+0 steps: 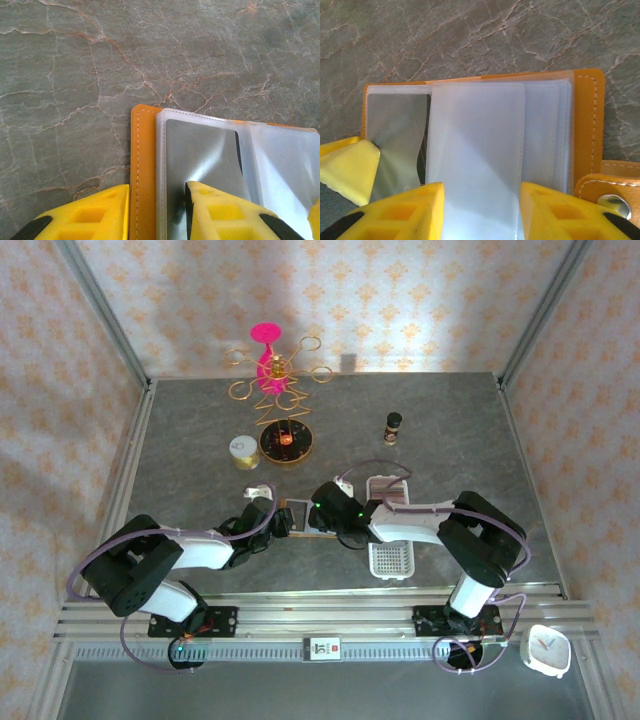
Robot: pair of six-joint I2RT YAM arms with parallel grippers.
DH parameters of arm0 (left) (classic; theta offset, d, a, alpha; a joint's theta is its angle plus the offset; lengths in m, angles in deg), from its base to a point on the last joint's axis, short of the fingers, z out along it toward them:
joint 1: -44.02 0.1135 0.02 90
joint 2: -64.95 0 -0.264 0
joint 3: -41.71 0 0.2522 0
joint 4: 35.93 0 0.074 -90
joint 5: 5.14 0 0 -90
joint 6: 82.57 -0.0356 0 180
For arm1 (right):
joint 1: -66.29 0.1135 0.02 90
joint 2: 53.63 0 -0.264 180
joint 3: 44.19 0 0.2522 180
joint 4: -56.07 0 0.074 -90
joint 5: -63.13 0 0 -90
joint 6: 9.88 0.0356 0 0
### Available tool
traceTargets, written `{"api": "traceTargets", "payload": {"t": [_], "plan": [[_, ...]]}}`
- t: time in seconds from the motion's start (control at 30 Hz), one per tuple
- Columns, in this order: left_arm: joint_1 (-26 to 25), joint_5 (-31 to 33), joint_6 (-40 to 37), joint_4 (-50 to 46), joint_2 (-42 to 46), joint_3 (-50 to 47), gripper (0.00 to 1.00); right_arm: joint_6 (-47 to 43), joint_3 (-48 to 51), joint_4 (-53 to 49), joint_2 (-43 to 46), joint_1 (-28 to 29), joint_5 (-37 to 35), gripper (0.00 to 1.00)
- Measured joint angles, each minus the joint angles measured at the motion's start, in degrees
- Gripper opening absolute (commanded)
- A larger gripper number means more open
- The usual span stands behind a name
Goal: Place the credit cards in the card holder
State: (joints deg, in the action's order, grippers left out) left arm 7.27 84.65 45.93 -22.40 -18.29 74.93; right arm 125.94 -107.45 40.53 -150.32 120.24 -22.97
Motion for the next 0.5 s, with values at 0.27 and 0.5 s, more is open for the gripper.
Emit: {"api": "traceTargets", "payload": {"t": [0.27, 0.5], "plan": [[0.00, 0.02, 0.00, 0.00, 0.00, 0.00, 0.31, 1.14, 0.02, 2.23, 0.00, 0.00, 1.40, 0.46], [0.00, 0.02, 0.00, 0.00, 0.00, 0.00, 0.31, 2.23, 0.55, 5.18, 0.04, 0.00, 3.19, 0.47]]}}
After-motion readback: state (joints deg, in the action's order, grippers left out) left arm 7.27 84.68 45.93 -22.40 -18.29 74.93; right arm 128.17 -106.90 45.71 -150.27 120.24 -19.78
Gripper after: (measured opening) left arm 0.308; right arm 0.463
